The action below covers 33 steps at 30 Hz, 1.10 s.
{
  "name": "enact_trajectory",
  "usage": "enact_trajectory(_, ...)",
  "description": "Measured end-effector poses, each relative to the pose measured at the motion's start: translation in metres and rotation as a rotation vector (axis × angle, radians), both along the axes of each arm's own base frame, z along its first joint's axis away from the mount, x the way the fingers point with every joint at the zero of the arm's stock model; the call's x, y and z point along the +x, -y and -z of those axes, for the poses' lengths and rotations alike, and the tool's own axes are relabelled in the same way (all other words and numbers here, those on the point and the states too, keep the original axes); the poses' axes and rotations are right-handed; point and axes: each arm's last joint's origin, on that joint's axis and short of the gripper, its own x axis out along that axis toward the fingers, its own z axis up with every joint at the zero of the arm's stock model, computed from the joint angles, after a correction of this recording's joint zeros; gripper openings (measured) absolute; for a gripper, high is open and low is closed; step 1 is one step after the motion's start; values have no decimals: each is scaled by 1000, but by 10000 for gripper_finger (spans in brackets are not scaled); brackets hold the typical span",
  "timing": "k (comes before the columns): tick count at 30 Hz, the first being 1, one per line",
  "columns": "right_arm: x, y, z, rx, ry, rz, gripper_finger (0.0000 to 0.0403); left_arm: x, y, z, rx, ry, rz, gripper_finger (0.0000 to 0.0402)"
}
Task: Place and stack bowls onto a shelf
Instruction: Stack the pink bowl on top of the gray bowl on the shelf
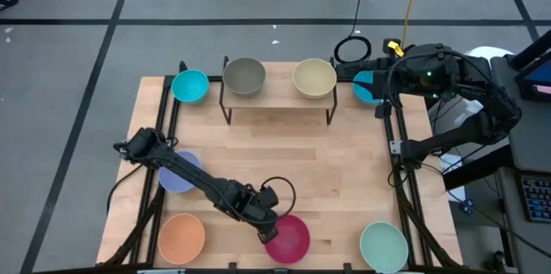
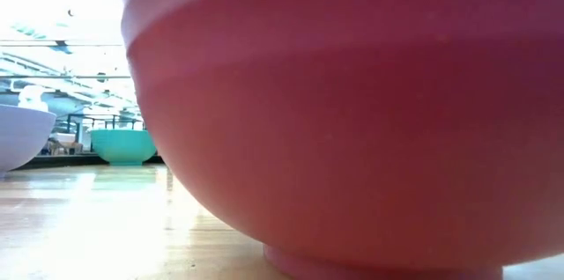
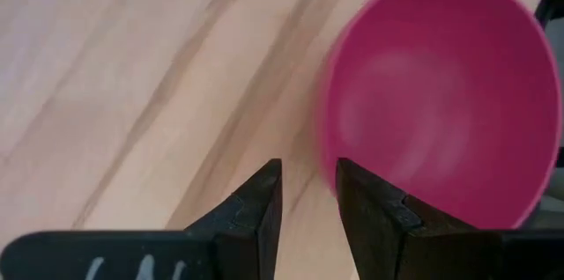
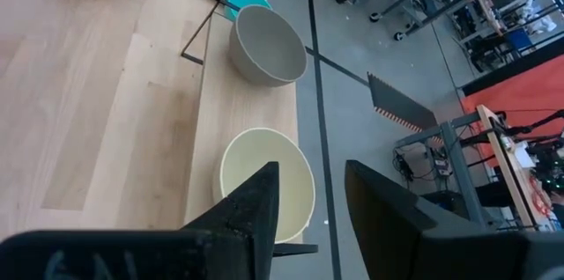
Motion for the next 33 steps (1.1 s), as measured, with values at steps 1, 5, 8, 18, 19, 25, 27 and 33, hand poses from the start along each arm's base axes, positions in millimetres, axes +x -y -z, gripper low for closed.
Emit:
enact_trajectory(1,0,0,0,0,0,0,125,2,1,1,-10,9,-10,113)
enact_trajectory(5,0,0,0,0,0,0,125,4,4,8,-11,0,-14,113)
enact_trajectory(8,0,0,0,-2,-2,-2,125,7,7,10,-25,18,-20,113)
enact_trajectory(18,0,0,0,-2,-2,-2,125,7,8,15,7,17,-24,113)
enact_trajectory(19,0,0,0,-2,-2,-2,125,7,8,15,12,19,-26,113)
enact_trajectory(25,0,0,0,-2,-2,-2,125,7,8,15,20,24,-25,113)
enact_trajectory(27,0,0,0,-2,-2,-2,125,7,8,15,23,25,-17,113)
enact_trajectory(33,0,0,0,-2,-2,-2,125,7,8,15,28,24,6,113)
